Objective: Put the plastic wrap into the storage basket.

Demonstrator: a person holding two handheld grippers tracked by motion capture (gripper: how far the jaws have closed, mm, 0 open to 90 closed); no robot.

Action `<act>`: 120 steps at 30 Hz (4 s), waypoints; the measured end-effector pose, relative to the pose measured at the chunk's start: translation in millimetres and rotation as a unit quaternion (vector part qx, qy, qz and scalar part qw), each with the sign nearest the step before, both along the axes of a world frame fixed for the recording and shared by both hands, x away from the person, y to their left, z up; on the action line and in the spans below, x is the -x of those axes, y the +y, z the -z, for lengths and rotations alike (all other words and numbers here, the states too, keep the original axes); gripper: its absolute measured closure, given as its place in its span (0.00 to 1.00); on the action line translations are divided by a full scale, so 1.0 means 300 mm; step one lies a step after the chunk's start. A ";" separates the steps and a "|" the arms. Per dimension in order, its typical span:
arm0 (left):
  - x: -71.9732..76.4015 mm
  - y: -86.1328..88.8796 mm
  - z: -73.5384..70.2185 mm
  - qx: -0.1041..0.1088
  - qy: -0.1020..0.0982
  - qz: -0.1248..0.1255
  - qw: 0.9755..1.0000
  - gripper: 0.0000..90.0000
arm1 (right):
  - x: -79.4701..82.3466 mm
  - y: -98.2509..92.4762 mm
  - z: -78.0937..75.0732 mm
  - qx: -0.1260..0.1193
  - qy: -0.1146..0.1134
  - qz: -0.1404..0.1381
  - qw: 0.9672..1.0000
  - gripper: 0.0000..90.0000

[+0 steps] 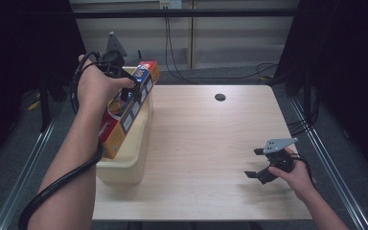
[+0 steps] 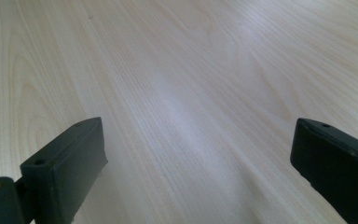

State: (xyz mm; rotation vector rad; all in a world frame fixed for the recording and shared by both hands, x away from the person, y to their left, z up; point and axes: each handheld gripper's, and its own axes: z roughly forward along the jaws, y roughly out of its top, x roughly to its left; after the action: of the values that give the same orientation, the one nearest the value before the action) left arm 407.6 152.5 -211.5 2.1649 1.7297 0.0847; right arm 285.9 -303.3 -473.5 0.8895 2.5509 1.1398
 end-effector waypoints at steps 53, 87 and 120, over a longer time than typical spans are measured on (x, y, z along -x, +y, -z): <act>-0.016 0.065 0.129 -0.024 0.024 -0.066 0.997 0.45 | 0.003 -0.001 0.003 0.000 -0.003 -0.006 1.000 0.04; -0.025 0.039 0.240 -0.021 0.049 -0.077 0.996 0.45 | 0.001 0.003 0.005 0.000 -0.003 -0.008 1.000 0.04; -0.030 0.049 0.312 -0.018 0.069 -0.089 0.993 0.45 | 0.004 0.001 0.003 0.001 -0.004 -0.006 1.000 0.04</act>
State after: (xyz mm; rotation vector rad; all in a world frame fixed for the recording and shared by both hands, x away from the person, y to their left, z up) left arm 416.7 167.2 -305.2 2.0817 2.0117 0.0122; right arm 284.7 -303.0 -474.4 0.8695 2.5545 1.1414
